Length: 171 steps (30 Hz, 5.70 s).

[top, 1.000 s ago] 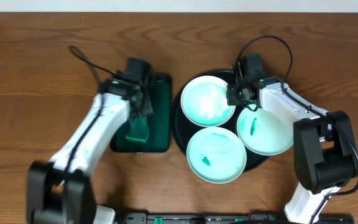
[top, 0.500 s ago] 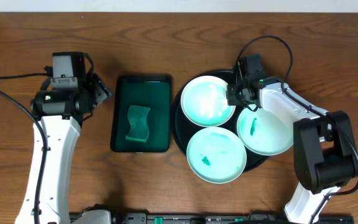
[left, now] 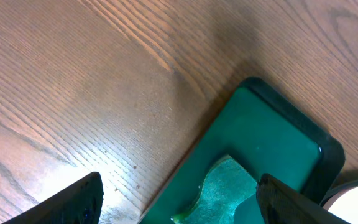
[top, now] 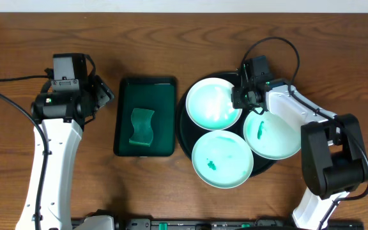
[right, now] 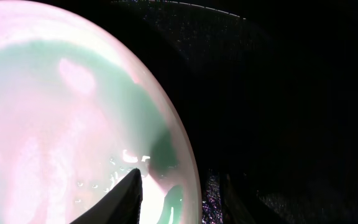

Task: Clean dirty plates on tray and stack at the side

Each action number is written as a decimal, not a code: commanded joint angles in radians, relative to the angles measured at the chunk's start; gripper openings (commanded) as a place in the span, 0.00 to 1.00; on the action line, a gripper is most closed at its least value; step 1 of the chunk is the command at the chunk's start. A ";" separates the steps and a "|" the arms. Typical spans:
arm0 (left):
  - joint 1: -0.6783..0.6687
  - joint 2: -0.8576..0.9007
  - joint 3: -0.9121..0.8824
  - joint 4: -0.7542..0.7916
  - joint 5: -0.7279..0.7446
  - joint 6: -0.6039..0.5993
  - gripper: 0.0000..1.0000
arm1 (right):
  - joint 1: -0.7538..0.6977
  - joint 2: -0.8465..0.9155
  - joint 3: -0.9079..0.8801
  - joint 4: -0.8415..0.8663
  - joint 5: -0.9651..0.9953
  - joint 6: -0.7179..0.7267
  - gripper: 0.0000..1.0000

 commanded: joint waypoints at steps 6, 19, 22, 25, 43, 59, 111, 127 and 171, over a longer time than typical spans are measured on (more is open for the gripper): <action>0.004 0.002 0.010 -0.003 -0.006 -0.008 0.79 | 0.012 0.000 -0.008 -0.005 -0.005 0.003 0.38; 0.004 0.002 0.010 -0.003 -0.006 -0.008 0.80 | 0.012 0.004 -0.008 0.000 0.018 0.003 0.34; 0.004 0.002 0.010 -0.003 -0.006 -0.008 0.80 | 0.012 0.018 -0.008 0.008 0.018 0.003 0.33; 0.004 0.002 0.010 -0.003 -0.006 -0.008 0.80 | 0.013 0.041 -0.008 0.021 0.017 0.003 0.25; 0.004 0.002 0.010 -0.003 -0.006 -0.008 0.80 | -0.012 -0.007 -0.006 0.011 0.018 0.003 0.01; 0.004 0.002 0.010 -0.003 -0.006 -0.008 0.80 | -0.012 -0.015 -0.006 0.002 0.018 0.003 0.01; 0.004 0.002 0.010 -0.003 -0.006 -0.008 0.80 | 0.291 -0.016 0.546 -0.376 0.198 0.109 0.01; 0.004 0.002 0.010 -0.003 -0.006 -0.008 0.80 | 0.468 -0.016 0.546 -0.205 0.589 0.024 0.01; 0.004 0.002 0.010 -0.003 -0.006 -0.008 0.80 | 0.706 -0.016 0.546 0.306 1.043 -0.768 0.01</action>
